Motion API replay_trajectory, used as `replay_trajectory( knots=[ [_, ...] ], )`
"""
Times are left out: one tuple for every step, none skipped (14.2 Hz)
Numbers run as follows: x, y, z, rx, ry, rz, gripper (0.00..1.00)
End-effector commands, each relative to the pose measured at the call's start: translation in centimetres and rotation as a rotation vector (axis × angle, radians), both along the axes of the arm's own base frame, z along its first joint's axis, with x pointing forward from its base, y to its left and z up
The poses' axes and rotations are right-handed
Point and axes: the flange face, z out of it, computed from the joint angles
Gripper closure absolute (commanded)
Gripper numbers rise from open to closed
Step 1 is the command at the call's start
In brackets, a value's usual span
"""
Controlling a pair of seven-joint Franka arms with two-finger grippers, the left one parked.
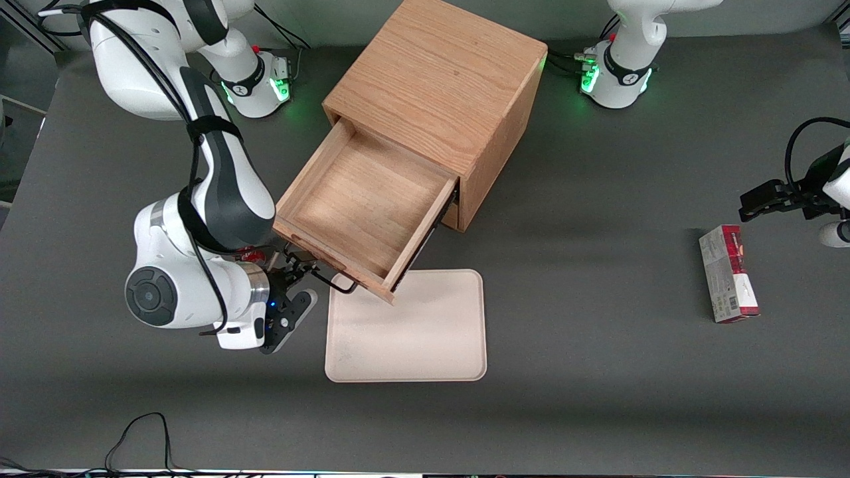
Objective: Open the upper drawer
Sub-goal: 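Keep pulling the drawer handle further out toward the white tray, then release the handle and withdraw the right gripper from the drawer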
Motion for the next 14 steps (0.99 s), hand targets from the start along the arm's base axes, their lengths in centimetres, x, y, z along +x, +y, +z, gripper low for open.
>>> replay_trajectory(
  knots=[
    [0.6, -0.6, 1.7, 0.007, -0.032, 0.014, 0.0],
    [0.6, -0.6, 1.8, 0.009, -0.033, 0.013, 0.0],
    [0.7, -0.7, 1.8, 0.006, -0.033, 0.013, 0.0],
    [0.5, -0.7, 1.7, 0.004, -0.022, 0.014, 0.0],
    [0.5, -0.9, 1.9, 0.001, -0.019, 0.013, 0.0],
    [0.3, -1.2, 3.3, 0.002, -0.031, 0.01, 0.0],
    [0.1, -1.7, 5.4, 0.007, -0.058, 0.006, 0.0],
    [0.2, -2.7, 6.4, 0.011, -0.07, -0.008, 0.0],
    [0.3, -3.9, 7.2, 0.011, -0.079, -0.026, 0.0],
    [0.0, -4.6, 9.1, 0.012, -0.102, -0.033, 0.0],
    [-0.3, -6.3, 10.7, -0.028, -0.122, -0.05, 0.0],
    [-1.0, -7.0, 11.6, -0.091, -0.124, -0.043, 0.0],
    [-1.9, -7.8, 12.5, -0.154, -0.131, -0.039, 0.0],
    [-3.1, -8.6, 13.3, -0.18, -0.126, -0.082, 0.0]
  ],
)
